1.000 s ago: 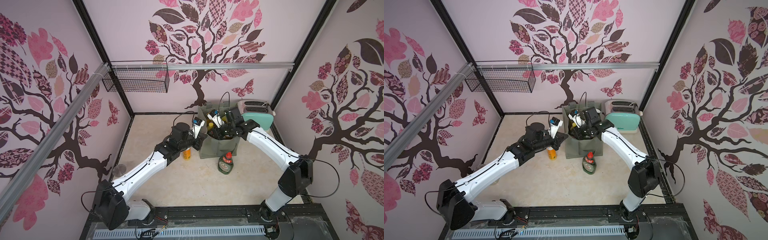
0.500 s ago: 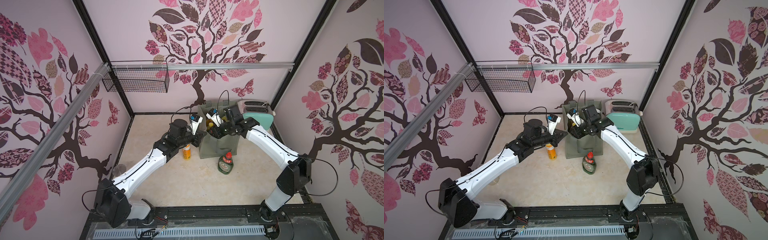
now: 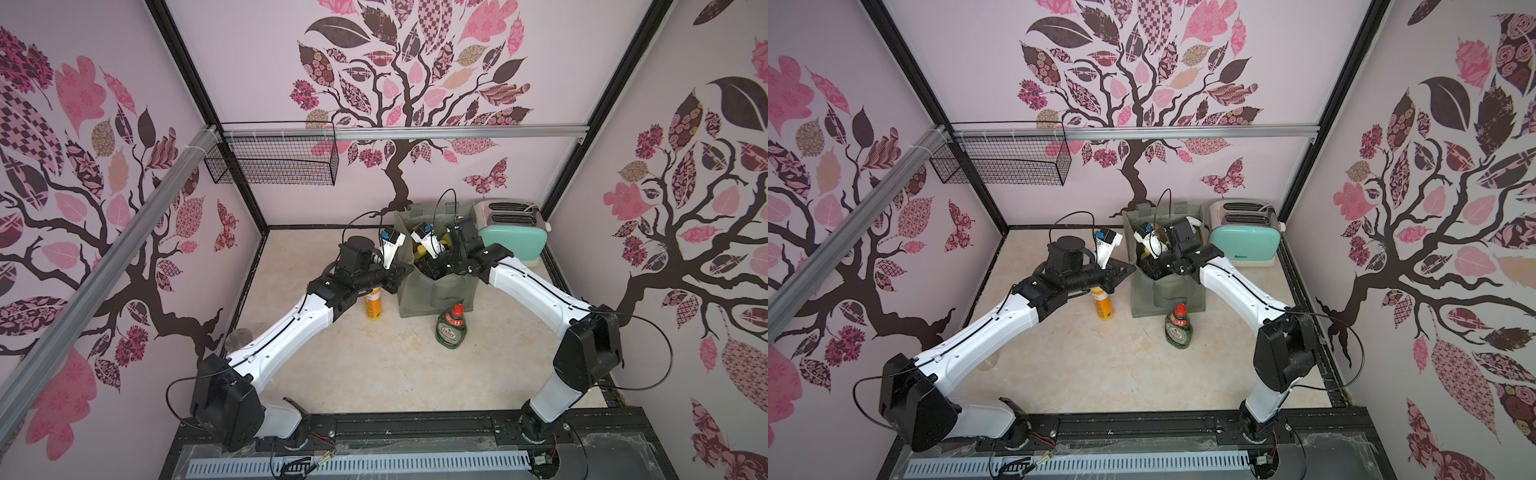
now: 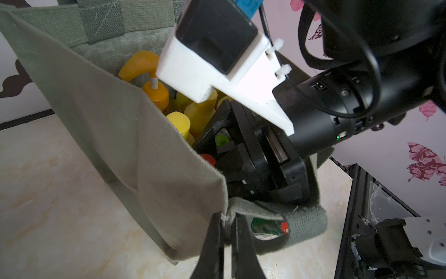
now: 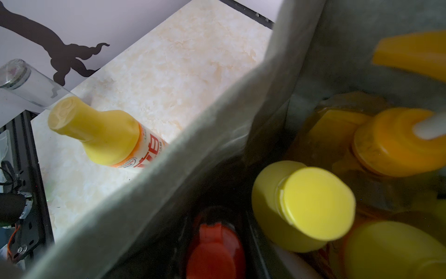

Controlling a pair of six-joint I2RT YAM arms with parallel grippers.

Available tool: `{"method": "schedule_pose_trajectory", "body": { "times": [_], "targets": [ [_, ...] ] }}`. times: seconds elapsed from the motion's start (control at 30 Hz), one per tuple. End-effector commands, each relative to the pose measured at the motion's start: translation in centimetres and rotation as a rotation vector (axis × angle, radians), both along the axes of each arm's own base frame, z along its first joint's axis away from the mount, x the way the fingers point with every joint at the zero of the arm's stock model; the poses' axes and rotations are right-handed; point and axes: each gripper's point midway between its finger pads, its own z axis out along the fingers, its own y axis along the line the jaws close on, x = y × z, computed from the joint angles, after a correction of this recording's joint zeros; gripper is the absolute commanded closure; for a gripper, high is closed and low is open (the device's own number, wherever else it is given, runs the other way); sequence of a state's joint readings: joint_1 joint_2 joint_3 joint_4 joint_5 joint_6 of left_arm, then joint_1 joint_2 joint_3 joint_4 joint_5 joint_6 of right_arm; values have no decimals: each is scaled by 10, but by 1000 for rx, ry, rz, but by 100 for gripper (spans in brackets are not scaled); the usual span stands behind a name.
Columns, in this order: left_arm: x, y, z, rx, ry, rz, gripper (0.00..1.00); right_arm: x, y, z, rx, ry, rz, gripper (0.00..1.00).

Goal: Pack dish soap into the shopping bag
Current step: Place the bottle of dish soap in the shopping bag.

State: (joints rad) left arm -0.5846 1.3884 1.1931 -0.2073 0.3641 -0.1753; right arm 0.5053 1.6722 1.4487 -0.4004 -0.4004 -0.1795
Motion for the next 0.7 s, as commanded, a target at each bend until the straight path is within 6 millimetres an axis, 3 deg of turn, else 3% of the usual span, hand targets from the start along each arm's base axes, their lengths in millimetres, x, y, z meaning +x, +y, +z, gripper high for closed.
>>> {"method": "schedule_pose_trajectory", "body": {
  "times": [0.0,0.33,0.47,0.6,0.67],
  "targets": [
    [11,4,106,-200,-258,21,100,-11,10,-8,52,28,26,100],
    [16,6,104,-206,-251,25,100,-13,11,-40,23,92,31,99],
    [14,8,97,-199,-241,26,100,-17,12,-27,41,104,37,79],
    [6,13,85,-181,-220,29,100,-19,10,12,83,67,18,43],
    [2,16,77,-172,-202,36,100,-19,6,35,104,33,-8,34]
  ]
}}
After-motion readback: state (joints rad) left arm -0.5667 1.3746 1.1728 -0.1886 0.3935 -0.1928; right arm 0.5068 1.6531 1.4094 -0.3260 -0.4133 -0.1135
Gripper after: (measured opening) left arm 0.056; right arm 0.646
